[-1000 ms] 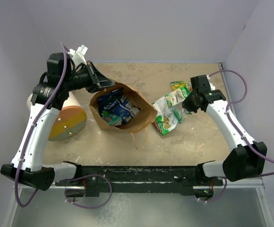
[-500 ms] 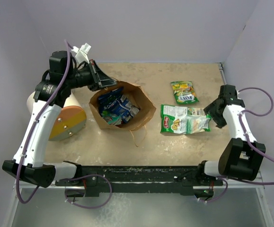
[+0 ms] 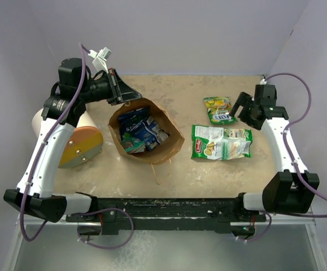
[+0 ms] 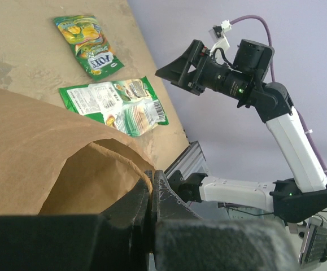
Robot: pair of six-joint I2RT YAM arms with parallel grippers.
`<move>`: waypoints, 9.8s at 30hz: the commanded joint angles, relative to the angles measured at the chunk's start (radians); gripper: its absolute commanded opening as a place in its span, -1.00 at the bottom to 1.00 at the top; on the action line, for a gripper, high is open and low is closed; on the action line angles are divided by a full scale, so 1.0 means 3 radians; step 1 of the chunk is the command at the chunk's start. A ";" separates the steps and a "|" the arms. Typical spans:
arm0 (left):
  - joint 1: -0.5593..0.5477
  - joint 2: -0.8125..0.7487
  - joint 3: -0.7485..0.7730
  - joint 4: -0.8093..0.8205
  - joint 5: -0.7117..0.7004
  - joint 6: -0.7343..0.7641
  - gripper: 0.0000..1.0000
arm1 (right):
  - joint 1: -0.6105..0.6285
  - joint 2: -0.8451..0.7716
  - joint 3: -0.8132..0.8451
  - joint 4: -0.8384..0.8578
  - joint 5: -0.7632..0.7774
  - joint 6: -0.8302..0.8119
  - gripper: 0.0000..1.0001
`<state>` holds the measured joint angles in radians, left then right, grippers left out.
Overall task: Take the snacks out of the paper bag
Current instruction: Place the snack at the center of the board, then take out the snack from the paper bag, then place the snack at the center of the board.
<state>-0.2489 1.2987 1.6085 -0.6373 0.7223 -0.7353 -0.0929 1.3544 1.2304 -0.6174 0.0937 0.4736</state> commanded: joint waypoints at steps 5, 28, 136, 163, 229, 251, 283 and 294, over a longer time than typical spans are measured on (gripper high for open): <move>0.0017 -0.0043 0.0159 0.0216 0.0061 0.0073 -1.00 | 0.0022 -0.0160 -0.0760 0.0417 -0.0912 0.0458 0.84; 0.0038 0.0313 0.1126 -0.0512 -0.0681 0.0582 -1.00 | 0.0036 -0.0333 -0.0409 0.0393 -0.0784 0.0441 0.99; -0.0178 0.0073 -0.0642 0.1094 0.0209 -0.1205 -1.00 | 0.3525 0.0819 -0.0199 0.3566 -0.0124 -0.4512 0.13; -0.0231 -0.0123 -0.0559 0.1202 0.0426 -0.1067 -1.00 | 0.3264 0.1365 0.0095 0.3697 -0.0427 -0.5120 -0.05; -0.0024 -0.0109 -0.0021 -0.0242 -0.0346 -0.0209 -1.00 | 0.2725 -0.0744 0.1515 -0.0081 0.1889 -0.0342 -1.00; -0.0028 -0.0148 0.0049 -0.0328 -0.0029 -0.0091 -1.00 | 0.1284 -0.0375 -0.0661 0.0786 0.0242 0.0208 -1.00; -0.0077 -0.0154 -0.0590 0.0778 0.0587 -0.0865 -1.00 | 0.0376 0.0061 -0.1031 0.0777 0.0879 -0.0120 -0.38; -0.0078 -0.0155 -0.0566 0.0746 0.0583 -0.0907 -1.00 | 0.0371 0.0047 -0.0972 0.0664 0.0846 -0.0049 0.08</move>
<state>-0.2699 1.2785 1.4170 -0.4736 0.8761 -0.9886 0.0250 1.3884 0.9108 -0.4026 0.3405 0.4362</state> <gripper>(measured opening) 0.009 0.532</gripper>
